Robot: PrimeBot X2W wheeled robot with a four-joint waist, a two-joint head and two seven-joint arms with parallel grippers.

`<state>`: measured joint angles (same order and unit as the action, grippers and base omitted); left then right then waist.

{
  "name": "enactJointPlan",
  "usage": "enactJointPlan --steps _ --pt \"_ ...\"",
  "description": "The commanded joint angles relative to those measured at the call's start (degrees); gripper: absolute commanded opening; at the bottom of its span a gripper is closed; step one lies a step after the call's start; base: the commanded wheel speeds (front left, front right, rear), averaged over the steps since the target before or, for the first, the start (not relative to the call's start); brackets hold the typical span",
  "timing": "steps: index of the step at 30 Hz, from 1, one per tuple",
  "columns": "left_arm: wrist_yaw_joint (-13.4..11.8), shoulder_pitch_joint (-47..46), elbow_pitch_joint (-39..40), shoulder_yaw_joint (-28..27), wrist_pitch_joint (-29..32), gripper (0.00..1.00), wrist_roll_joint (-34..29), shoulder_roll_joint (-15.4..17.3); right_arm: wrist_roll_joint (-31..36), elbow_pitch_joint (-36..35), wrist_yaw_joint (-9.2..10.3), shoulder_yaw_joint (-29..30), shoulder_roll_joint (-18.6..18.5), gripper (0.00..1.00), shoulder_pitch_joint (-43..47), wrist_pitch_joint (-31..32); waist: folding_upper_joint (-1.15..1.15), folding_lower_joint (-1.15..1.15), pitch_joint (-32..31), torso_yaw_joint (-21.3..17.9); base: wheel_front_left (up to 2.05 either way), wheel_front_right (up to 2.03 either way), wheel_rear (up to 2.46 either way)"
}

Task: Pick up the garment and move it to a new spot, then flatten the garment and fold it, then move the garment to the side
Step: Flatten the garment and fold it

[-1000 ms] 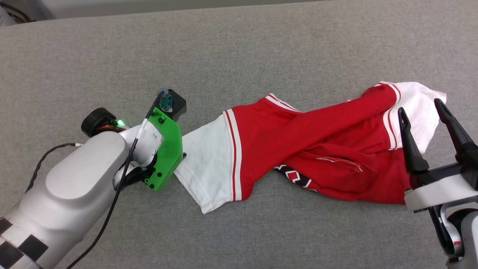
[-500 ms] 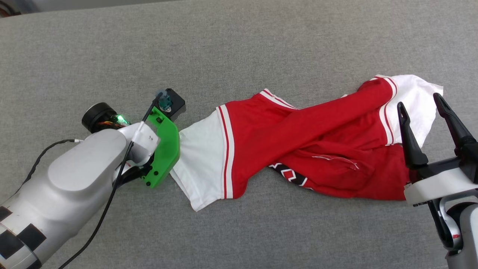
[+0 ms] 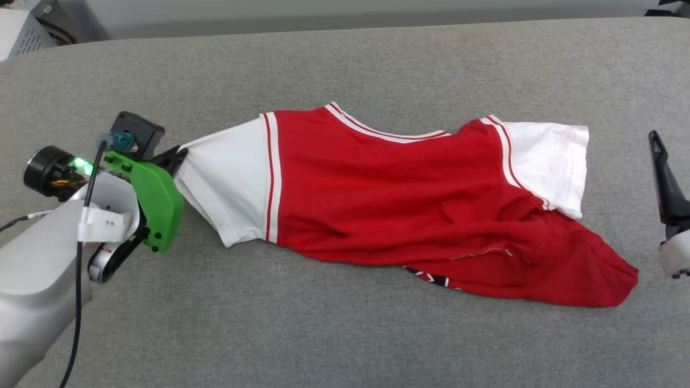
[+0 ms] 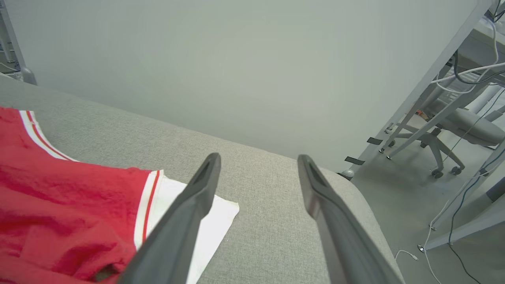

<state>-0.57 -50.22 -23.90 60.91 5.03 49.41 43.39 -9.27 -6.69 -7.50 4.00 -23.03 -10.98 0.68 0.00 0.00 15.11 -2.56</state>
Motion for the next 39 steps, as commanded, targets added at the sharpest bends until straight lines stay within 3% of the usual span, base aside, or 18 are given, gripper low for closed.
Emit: enactJointPlan --steps 1,7,9,10,16,23,30,39 --pt "-0.95 0.77 0.74 -0.49 -0.64 0.0 0.16 1.1 -1.15 -0.38 0.01 -0.39 -1.57 1.0 -2.01 1.44 0.0 0.0 0.03 0.92 0.0 0.0 0.0" --pt "-3.76 0.84 5.57 -1.5 -1.89 0.0 -0.34 2.32 -8.91 1.53 0.01 -5.85 -10.77 1.0 -9.4 12.04 0.0 0.0 1.8 2.68 0.0 0.0 0.0" --pt "-4.77 0.5 7.26 -1.75 -2.14 0.0 -0.83 2.52 -11.94 3.52 0.01 -9.38 -14.49 1.0 -12.28 17.28 0.0 0.0 2.71 3.23 0.0 0.0 0.0" --pt "-5.68 0.01 8.86 -1.86 -2.19 0.0 -1.49 2.67 -16.26 5.17 0.01 -13.46 -17.87 1.0 -15.14 22.95 0.0 0.0 3.76 3.85 0.0 0.0 0.0" --pt "-8.12 -1.84 13.14 -2.07 -2.14 0.0 -3.64 2.63 -25.93 9.76 0.01 -23.29 -25.09 1.0 -23.51 39.21 0.0 0.0 7.47 5.59 0.0 0.0 0.0" --pt "-10.22 -3.83 16.68 -2.37 -2.42 0.0 -5.79 2.36 -31.31 14.77 0.01 -30.04 -26.46 1.0 -31.96 47.18 0.0 0.0 11.67 7.09 0.0 0.0 0.0" --pt "-11.53 -4.97 18.44 -2.71 -2.92 0.0 -7.01 2.41 -31.32 20.73 0.01 -34.98 -24.72 1.0 -36.97 45.6 0.0 0.0 14.99 8.07 0.0 0.0 0.0" --pt "-11.94 -5.26 18.39 -2.54 -3.34 0.0 -7.35 1.91 -35.09 26.49 0.01 -44.05 -23.76 1.0 -33.86 43.05 0.0 0.0 16.44 8.28 0.0 0.0 0.0"
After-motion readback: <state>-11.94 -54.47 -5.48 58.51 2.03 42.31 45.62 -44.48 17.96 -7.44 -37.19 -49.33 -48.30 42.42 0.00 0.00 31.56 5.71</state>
